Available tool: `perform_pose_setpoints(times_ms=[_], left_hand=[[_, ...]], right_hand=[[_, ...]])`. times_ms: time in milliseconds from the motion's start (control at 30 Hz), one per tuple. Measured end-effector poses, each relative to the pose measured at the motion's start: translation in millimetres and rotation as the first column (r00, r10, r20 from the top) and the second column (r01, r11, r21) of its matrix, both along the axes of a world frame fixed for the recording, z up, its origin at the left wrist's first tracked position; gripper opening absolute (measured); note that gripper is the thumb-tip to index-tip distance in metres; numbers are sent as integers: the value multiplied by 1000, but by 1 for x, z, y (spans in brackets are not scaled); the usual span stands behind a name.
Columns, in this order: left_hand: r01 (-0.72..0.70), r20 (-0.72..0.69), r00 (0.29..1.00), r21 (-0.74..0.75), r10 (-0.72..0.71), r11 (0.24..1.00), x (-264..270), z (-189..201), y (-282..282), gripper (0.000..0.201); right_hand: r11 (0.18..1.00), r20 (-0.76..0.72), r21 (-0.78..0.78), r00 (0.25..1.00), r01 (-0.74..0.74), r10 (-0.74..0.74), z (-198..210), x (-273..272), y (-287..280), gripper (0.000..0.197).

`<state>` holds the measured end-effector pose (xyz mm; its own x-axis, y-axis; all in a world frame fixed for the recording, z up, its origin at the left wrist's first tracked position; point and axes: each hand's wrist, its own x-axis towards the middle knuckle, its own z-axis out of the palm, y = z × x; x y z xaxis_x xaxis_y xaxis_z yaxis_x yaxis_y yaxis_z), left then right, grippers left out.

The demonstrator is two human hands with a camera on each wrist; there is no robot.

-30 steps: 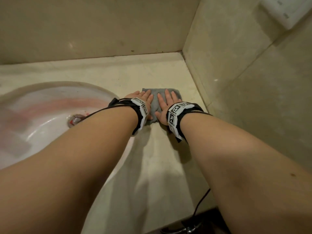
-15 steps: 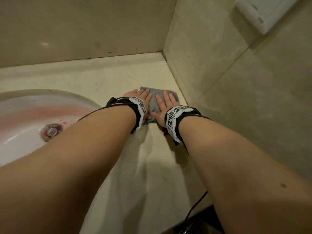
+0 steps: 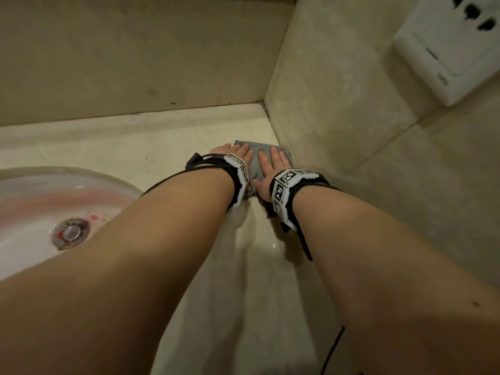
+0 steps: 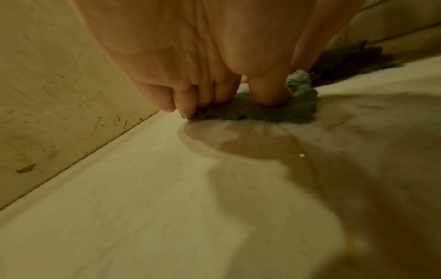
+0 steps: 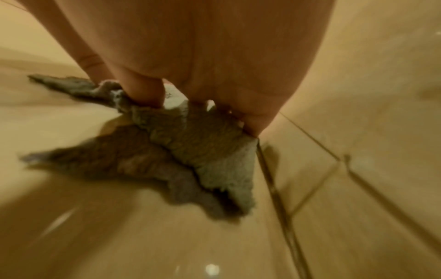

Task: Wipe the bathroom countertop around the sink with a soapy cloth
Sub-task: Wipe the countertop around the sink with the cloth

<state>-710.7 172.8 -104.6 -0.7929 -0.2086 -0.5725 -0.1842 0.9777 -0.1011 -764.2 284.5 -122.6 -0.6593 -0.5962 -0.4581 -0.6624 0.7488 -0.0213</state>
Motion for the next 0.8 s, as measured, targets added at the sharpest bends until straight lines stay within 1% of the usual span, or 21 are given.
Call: perform_pose_setpoints(times_ms=[400,533,667,800], left_hand=[[-82,3,997,5,82,997,-42,-8,-57,95],[-115,-66,991,57,118,992,-50,-5,-68,91],[-146,-88,985,65,152,987,-59,-7,-75,88],[-143,-83,986,35,146,989,-63,-8,-80,83]], right_hand=[[1000,16,28,1000,3,-4,6,-43,-64,72],[998,17,68,1000,-10,9,13,-56,-81,73],[997,29,73,999,-29,27,20,-68,-96,75],[987,20,154,998,-54,51,22,-79,-109,78]])
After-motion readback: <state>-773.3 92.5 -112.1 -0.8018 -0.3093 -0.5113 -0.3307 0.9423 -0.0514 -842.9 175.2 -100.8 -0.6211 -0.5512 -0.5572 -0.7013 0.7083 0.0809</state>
